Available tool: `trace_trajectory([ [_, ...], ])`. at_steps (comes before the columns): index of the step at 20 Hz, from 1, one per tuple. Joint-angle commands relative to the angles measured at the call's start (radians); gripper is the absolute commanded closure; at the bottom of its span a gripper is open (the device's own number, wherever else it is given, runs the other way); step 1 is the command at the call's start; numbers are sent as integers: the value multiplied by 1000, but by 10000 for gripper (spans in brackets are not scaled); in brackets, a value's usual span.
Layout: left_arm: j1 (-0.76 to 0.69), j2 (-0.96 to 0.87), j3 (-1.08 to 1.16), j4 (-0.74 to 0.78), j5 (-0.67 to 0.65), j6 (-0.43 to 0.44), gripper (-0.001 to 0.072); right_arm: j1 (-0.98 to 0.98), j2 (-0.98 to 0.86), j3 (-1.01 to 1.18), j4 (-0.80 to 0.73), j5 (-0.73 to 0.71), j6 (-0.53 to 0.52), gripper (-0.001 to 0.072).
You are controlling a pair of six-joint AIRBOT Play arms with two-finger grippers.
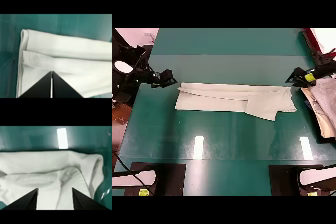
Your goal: Fold the shirts.
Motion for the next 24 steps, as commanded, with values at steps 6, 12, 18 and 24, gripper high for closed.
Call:
trace_trajectory([
  [6,-131,2,18,-12,-108,24,684,-202,-1,-143,90,115,-158,69],
  [12,-266,1,18,-11,-105,23,684,-290,-1,-352,289,-26,-339,34],
  [18,-311,1,18,-15,-81,15,684,-212,-4,-376,293,-82,-402,36],
  [24,-315,1,18,-16,-91,15,684,-140,-4,-376,292,-109,-400,36],
])
